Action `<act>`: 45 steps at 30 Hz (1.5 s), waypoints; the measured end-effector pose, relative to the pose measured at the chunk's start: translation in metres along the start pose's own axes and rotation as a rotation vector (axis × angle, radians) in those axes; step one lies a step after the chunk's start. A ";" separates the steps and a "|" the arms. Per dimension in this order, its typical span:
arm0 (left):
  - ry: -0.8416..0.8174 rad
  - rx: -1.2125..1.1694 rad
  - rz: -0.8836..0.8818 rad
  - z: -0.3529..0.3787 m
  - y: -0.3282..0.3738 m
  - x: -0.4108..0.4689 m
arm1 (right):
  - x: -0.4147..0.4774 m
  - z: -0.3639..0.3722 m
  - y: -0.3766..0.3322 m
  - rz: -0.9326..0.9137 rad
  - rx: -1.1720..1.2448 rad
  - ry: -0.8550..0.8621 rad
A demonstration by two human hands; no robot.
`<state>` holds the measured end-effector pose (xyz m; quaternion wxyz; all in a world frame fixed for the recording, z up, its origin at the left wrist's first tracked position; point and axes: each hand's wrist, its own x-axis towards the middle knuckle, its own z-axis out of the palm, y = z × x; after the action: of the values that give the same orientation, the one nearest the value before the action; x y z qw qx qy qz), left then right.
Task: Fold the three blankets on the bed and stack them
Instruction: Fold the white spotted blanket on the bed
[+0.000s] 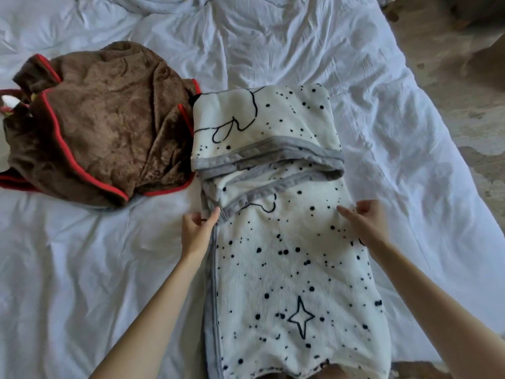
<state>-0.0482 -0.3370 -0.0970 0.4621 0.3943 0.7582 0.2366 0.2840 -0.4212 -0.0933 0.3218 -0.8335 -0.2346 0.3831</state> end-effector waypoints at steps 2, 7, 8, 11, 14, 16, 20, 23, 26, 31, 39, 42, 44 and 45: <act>-0.040 0.058 -0.056 0.000 -0.021 -0.024 | -0.020 -0.004 0.015 0.006 -0.025 0.009; -0.005 0.114 -0.001 0.005 -0.058 -0.065 | -0.066 -0.018 0.065 0.043 -0.100 -0.150; 0.018 0.110 0.023 0.007 -0.062 -0.070 | -0.072 -0.021 0.073 0.043 -0.092 -0.183; 0.038 0.099 0.007 0.010 -0.073 -0.080 | -0.081 -0.028 0.079 0.040 -0.004 -0.244; -0.054 -0.034 -0.114 0.006 -0.080 -0.090 | -0.092 -0.038 0.076 0.037 0.100 -0.319; -0.151 0.019 -0.171 -0.003 -0.090 -0.106 | -0.108 -0.046 0.086 0.056 0.067 -0.381; -0.276 0.143 -0.221 -0.023 -0.120 -0.134 | -0.145 -0.056 0.135 0.156 -0.042 -0.468; -0.392 0.163 -0.258 -0.036 -0.138 -0.150 | -0.165 -0.059 0.159 0.226 -0.007 -0.439; -0.395 0.179 -0.254 -0.046 -0.152 -0.166 | -0.175 -0.061 0.161 0.251 0.066 -0.412; -0.281 0.136 -0.161 -0.048 -0.164 -0.187 | -0.181 -0.066 0.157 0.193 0.133 -0.368; -0.060 0.113 0.140 -0.062 -0.123 -0.203 | -0.180 -0.084 0.119 0.169 0.370 -0.238; -0.014 -0.001 0.081 -0.071 -0.083 -0.189 | -0.168 -0.088 0.086 0.170 0.433 -0.254; -0.041 -0.154 -0.077 -0.077 -0.052 -0.174 | -0.155 -0.089 0.060 0.190 0.480 -0.279; -0.092 -0.274 -0.166 -0.080 -0.038 -0.166 | -0.147 -0.089 0.047 0.204 0.516 -0.304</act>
<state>-0.0899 -0.4939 -0.0019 0.5640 0.2738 0.7268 0.2806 0.2736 -0.5783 -0.0111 0.4440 -0.6767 -0.0903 0.5803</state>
